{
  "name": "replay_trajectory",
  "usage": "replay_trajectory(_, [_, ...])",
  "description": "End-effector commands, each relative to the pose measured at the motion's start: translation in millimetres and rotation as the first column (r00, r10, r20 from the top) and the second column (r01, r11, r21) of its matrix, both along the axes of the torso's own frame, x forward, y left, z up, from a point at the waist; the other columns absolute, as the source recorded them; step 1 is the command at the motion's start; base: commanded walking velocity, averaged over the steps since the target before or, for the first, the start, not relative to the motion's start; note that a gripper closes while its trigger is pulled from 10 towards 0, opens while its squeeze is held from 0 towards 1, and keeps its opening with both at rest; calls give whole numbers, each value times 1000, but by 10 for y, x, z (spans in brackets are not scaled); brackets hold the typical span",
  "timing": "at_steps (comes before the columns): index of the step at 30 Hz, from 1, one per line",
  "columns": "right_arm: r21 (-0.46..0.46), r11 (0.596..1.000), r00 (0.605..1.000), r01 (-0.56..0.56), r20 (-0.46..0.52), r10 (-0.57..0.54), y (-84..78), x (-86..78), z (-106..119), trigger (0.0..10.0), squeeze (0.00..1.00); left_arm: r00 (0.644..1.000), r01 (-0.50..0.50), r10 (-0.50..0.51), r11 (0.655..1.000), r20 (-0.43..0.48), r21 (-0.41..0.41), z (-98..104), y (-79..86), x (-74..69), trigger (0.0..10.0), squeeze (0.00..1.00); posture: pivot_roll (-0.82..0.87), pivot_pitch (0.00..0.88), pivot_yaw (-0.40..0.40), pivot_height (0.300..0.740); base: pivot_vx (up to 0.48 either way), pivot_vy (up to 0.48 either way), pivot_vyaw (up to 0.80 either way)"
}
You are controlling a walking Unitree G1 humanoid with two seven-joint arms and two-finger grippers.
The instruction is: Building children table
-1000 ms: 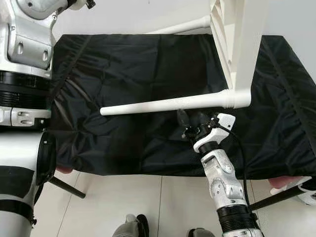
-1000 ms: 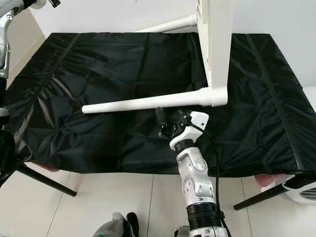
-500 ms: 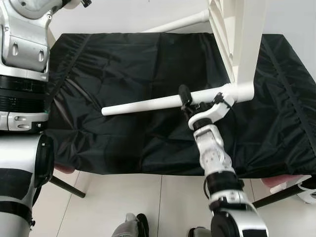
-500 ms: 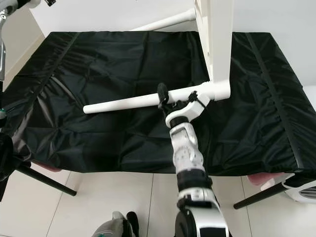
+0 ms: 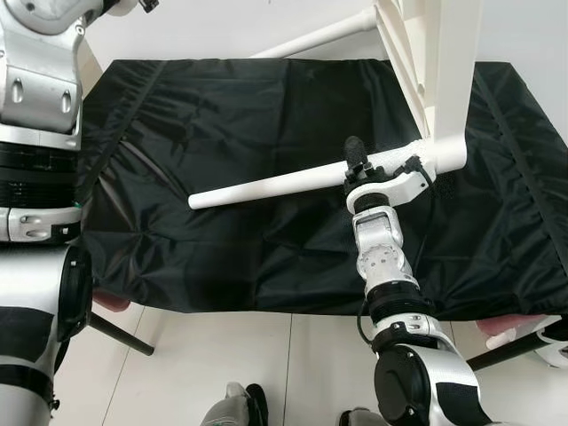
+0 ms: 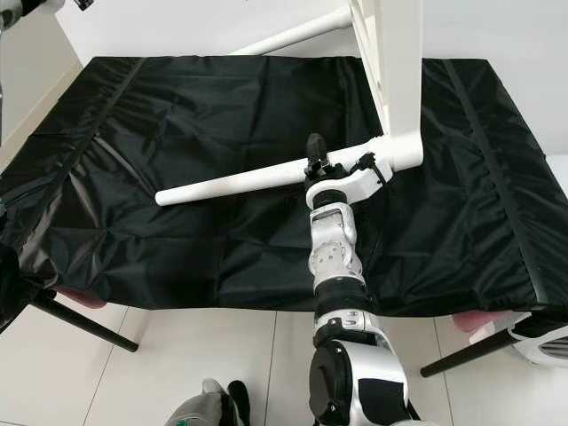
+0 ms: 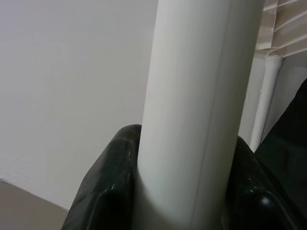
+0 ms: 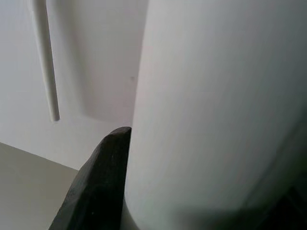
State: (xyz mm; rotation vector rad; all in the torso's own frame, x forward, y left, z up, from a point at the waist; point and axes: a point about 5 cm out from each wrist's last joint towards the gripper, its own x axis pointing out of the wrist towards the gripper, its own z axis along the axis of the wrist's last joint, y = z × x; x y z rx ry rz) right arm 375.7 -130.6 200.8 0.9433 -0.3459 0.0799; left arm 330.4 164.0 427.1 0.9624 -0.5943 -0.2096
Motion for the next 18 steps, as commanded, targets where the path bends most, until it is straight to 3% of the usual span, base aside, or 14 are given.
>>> replay_trajectory(1, [-51, 996, 985, 71, 159, -62, -66, -67, 331, 0, 0, 996, 53, -60, 993, -68, -107, -124, 63, 36, 10000, 0, -3, 81, 33, 740, 0, 0, 0])
replay_trajectory(5, [-90, 992, 973, 93, 219, -72, -116, -131, 426, 0, 0, 996, 54, -64, 988, -66, -144, -121, 79, 37, 10000, 0, -4, 83, 32, 740, 0, 0, 0])
replay_trajectory(9, [-252, 955, 926, 155, 373, -53, -153, -281, 673, 0, 0, 998, 30, -40, 975, -39, -219, -104, 130, 24, 10000, 0, -16, 94, 39, 740, 0, 0, 0])
replay_trajectory(12, [-292, 940, 894, 177, 446, -30, -143, -353, 824, 0, 0, 999, 18, -28, 969, -37, -248, -113, 162, 20, 10000, 0, -21, 95, 43, 740, 0, 0, 0])
replay_trajectory(14, [-292, 940, 894, 177, 446, -30, -143, -353, 824, 0, 0, 999, 18, -28, 969, -37, -248, -113, 162, 20, 10000, 0, -21, 95, 43, 740, 0, 0, 0])
replay_trajectory(16, [-319, 921, 837, 224, 547, -14, -145, -450, 1125, 0, 0, 999, 20, -33, 948, -37, -318, -140, 184, 27, 10000, 0, -34, 93, 45, 740, 0, 0, 0])
replay_trajectory(18, [-324, 915, 820, 240, 572, -13, -150, -476, 1210, 0, 0, 999, 22, -37, 941, -37, -337, -149, 186, 30, 10000, 0, -34, 93, 45, 740, 0, 0, 0])
